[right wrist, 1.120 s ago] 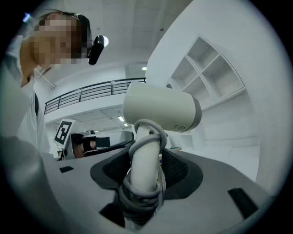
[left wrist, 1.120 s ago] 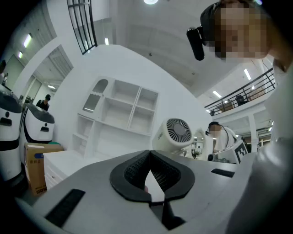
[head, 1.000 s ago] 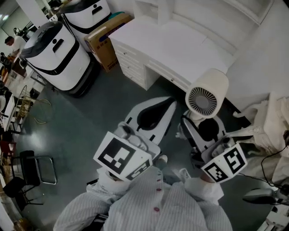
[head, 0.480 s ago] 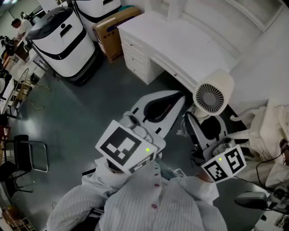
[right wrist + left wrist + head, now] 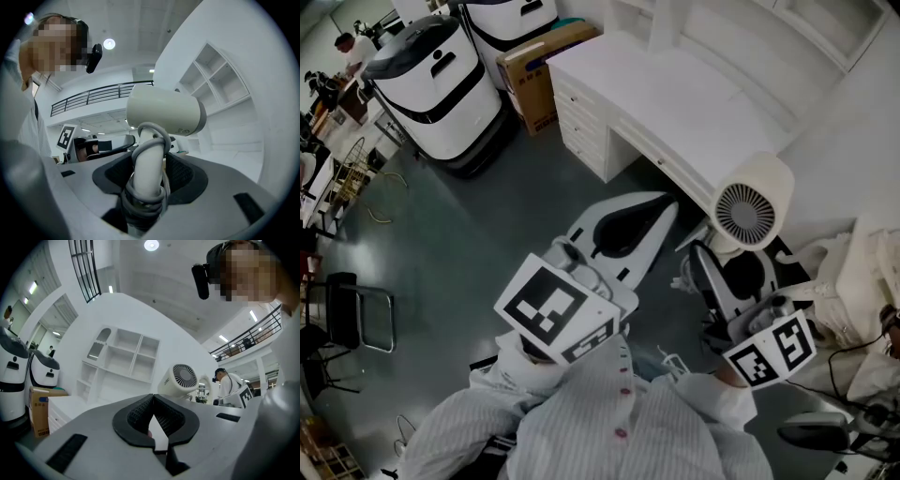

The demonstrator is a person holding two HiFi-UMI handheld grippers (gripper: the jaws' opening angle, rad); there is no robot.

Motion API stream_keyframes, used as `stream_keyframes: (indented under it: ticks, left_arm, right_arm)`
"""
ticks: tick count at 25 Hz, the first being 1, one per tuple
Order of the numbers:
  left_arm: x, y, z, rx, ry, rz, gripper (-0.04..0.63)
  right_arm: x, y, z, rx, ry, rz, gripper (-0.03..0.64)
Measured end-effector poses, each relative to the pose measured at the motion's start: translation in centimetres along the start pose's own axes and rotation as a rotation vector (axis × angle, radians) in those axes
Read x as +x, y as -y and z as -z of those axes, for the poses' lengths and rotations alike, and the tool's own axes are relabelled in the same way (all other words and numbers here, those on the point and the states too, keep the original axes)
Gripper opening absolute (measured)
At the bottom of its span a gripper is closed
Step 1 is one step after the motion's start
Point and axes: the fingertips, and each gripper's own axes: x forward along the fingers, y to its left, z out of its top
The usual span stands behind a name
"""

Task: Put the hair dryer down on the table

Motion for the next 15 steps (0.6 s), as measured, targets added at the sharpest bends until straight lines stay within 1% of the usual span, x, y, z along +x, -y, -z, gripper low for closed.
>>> stream_keyframes:
  ticks: [8, 15]
  left_arm:
    - [0.8, -0.9, 0.5, -0.001, -0.01, -0.039, 0.011]
    - [4.0, -5.0, 0.3, 0.002, -0.005, -0.034, 0.011]
  right_arm:
    - [-0.2, 1.4, 0.0, 0.014, -0.014, -0.009, 0.212]
    - [3.9, 4.5, 0.2, 0.014, -0.022, 0.004, 0.212]
